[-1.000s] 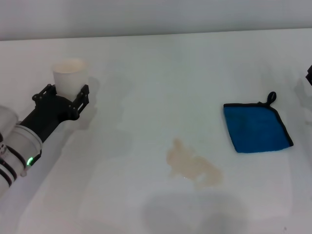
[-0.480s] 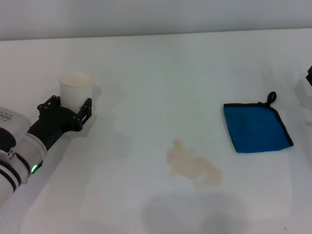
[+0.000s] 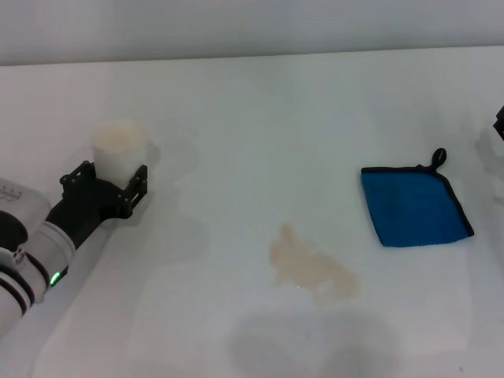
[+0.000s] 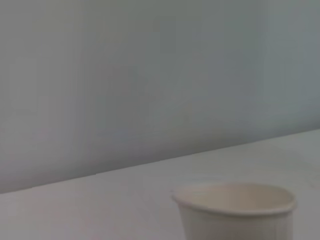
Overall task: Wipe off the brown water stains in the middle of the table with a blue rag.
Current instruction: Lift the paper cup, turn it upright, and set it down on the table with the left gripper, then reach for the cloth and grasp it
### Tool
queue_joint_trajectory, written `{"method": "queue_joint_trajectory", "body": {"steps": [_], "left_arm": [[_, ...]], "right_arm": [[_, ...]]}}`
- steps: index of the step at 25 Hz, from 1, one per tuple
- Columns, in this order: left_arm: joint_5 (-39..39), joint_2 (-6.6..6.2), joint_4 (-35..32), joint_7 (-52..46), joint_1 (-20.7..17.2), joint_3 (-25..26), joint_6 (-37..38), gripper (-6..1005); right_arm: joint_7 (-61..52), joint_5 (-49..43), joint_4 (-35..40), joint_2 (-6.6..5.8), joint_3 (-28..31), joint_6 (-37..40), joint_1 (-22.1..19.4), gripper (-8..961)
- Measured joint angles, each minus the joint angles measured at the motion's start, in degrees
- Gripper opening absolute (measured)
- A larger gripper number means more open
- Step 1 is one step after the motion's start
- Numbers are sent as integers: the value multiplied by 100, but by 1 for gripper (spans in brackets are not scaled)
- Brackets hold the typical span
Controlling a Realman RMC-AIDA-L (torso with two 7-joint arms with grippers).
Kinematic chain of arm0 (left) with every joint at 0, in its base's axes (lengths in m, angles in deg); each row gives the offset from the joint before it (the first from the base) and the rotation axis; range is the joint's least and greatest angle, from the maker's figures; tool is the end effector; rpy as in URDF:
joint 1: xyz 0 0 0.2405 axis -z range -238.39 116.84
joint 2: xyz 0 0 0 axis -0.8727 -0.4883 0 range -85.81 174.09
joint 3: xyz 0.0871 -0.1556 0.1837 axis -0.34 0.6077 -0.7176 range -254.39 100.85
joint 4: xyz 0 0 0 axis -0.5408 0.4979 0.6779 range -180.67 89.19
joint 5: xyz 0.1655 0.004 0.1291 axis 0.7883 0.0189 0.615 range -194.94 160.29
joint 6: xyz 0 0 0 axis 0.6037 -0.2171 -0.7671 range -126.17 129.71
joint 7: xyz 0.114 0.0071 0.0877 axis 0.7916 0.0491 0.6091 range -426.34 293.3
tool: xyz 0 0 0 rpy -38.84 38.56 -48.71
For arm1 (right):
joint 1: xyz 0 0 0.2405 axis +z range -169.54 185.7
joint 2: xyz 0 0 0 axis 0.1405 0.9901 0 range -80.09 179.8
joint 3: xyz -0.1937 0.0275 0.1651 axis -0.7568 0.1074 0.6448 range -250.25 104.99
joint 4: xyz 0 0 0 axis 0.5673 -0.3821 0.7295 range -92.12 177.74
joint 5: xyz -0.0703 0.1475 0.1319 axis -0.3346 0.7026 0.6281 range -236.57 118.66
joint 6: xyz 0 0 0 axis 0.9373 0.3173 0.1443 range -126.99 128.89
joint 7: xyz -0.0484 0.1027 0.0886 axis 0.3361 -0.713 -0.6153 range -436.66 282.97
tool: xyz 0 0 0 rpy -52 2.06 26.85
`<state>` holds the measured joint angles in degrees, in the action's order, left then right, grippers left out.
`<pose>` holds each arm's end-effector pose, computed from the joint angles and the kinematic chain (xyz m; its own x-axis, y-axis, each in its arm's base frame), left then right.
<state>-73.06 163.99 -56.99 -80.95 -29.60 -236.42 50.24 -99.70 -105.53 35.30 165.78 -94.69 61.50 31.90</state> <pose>-0.3045 0.3302 -0.1001 0.7829 0.2661 0.5623 0.6138 -0.4778 -0.6285 0.4118 0.2942 0.0118 0.4713 -0.1393 -0.8709 -0.8460 0.2077 -0.4911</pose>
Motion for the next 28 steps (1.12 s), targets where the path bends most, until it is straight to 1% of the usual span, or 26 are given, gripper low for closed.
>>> {"method": "queue_joint_trajectory", "body": {"steps": [1, 2, 7, 11, 14, 22, 28], "left_arm": [[0, 0, 0, 0, 0, 0, 0, 639], [-7, 1, -69, 218, -30, 20, -30, 641], [-89, 4, -297, 706, -132, 53, -43, 650], [-112, 4, -372, 824, -164, 55, -49, 657], [-114, 4, -404, 828, -190, 57, -11, 843], [-111, 1, -463, 814, -279, 57, 12, 883], [-111, -8, -597, 828, -472, 57, 105, 892]], "right_arm": [[0, 0, -2, 0, 0, 0, 0, 836], [0, 0, -4, 0, 0, 0, 0, 836], [0, 0, -14, 0, -1, -7, -4, 836], [0, 0, -15, 0, -1, -8, -7, 836], [0, 0, -15, 0, 0, -9, -9, 836], [0, 0, -23, 0, -1, -9, -7, 836], [0, 0, -23, 0, 0, -8, -19, 836]]}}
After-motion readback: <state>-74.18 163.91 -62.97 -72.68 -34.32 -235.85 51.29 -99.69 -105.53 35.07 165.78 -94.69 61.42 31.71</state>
